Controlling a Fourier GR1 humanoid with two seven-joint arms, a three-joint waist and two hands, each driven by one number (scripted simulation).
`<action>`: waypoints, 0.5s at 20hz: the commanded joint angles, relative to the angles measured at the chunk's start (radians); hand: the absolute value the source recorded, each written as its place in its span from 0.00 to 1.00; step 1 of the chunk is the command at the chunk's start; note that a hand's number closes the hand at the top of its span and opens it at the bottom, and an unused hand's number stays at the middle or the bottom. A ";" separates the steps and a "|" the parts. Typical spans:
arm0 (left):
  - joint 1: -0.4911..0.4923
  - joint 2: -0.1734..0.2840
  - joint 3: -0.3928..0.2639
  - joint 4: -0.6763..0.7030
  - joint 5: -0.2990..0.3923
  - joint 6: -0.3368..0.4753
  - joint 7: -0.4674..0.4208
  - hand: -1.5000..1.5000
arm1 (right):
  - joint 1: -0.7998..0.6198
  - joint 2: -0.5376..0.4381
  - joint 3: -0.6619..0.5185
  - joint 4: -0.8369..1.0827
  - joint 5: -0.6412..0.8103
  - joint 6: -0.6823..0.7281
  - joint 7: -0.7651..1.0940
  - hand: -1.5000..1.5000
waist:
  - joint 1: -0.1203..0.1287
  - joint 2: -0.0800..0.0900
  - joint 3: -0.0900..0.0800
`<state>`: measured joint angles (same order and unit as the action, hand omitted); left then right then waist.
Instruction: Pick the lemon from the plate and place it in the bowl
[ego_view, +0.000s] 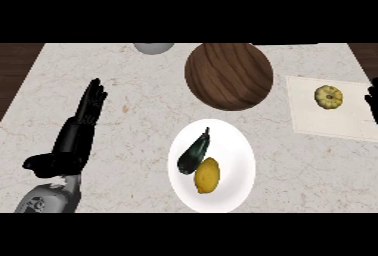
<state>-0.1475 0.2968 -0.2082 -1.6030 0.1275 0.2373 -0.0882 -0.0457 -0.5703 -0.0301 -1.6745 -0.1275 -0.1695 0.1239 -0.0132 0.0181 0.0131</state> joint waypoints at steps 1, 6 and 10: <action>0.011 -0.011 -0.008 0.034 -0.013 -0.025 -0.003 0.50 | 0.083 0.133 0.105 -0.104 0.105 -0.125 0.056 1.00 | 0.006 -0.019 -0.014; 0.005 -0.025 -0.014 0.046 0.000 0.004 0.076 0.50 | 0.096 0.450 0.398 -0.011 0.326 -0.419 0.192 1.00 | 0.039 -0.011 -0.017; 0.052 -0.033 -0.012 0.062 0.020 0.005 0.092 0.50 | 0.147 0.427 0.256 -0.007 0.512 -0.677 0.145 0.00 | -0.032 -0.031 -0.019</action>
<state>-0.1258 0.2755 -0.2160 -1.5568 0.1363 0.2400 -0.0136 0.0641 -0.2772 0.2208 -1.6682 0.2651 -0.6142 0.2861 -0.0187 0.0032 -0.0088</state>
